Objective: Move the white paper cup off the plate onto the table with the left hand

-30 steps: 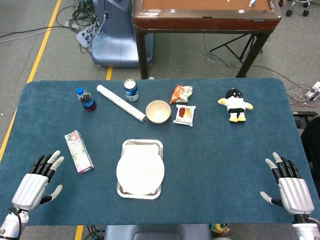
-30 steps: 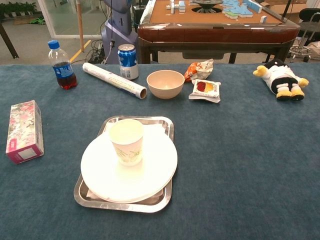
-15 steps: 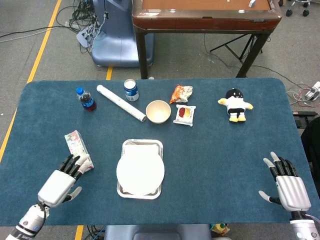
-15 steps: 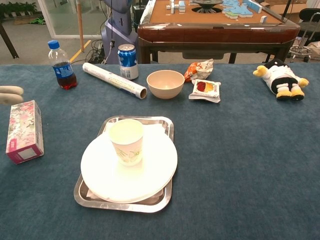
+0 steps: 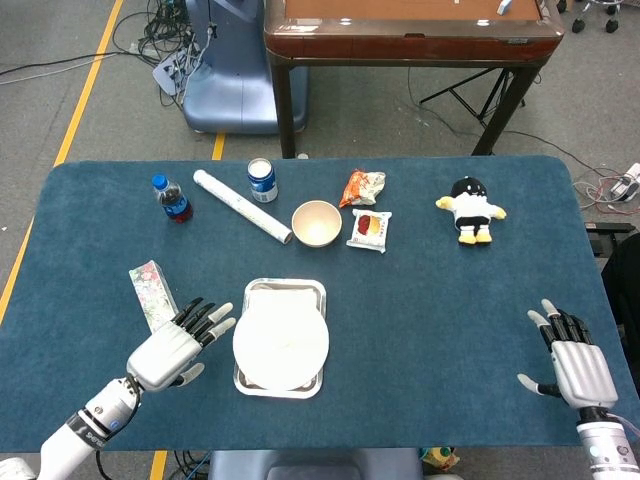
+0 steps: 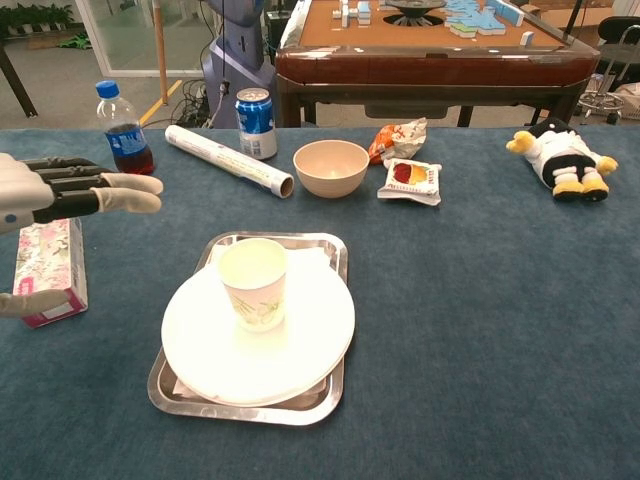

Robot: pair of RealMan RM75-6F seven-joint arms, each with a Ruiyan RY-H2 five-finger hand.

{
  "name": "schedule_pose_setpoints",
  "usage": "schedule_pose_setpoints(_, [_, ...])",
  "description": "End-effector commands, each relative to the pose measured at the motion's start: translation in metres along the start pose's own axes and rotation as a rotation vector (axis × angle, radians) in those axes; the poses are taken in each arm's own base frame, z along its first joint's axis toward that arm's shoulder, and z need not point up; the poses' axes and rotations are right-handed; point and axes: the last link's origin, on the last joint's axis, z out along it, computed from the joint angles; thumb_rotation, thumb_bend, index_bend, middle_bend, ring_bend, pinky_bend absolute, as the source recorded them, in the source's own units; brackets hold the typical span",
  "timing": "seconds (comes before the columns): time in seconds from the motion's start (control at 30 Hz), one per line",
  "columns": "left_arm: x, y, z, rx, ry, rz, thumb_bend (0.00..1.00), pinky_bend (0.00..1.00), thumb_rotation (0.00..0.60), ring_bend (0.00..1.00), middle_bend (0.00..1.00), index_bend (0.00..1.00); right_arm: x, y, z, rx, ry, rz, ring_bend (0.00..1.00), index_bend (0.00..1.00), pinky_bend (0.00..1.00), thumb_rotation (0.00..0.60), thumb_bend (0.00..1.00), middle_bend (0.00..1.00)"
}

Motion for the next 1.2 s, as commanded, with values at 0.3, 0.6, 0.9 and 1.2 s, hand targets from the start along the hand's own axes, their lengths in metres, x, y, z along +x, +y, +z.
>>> schedule_pose_setpoints(0.3, [0.001,0.015,0.034,-0.036,-0.032,-0.015,0.32,0.00,0.600,0.00,0.00,0.03,0.005,0.009,0.004,-0.015,-0.004,0.029,0.00,0.00,0.00,0.600,0.21,0.00])
schedule_pose_setpoints(0.6, [0.003,0.033,0.046,-0.067,-0.036,0.003,0.32,0.00,0.600,0.00,0.00,0.04,0.006,0.013,0.008,-0.027,-0.013,0.041,0.00,0.00,0.00,0.600,0.21,0.00])
schedule_pose_setpoints(0.9, [-0.001,0.052,0.050,-0.101,-0.047,-0.003,0.32,0.00,0.600,0.00,0.00,0.04,0.006,0.013,0.006,-0.019,-0.018,0.045,0.00,0.00,0.00,0.600,0.21,0.00])
schedule_pose_setpoints(1.2, [-0.004,0.056,0.060,-0.108,-0.052,0.005,0.32,0.00,0.600,0.00,0.00,0.06,0.007,0.013,0.005,-0.015,-0.016,0.048,0.00,0.00,0.00,0.600,0.21,0.00])
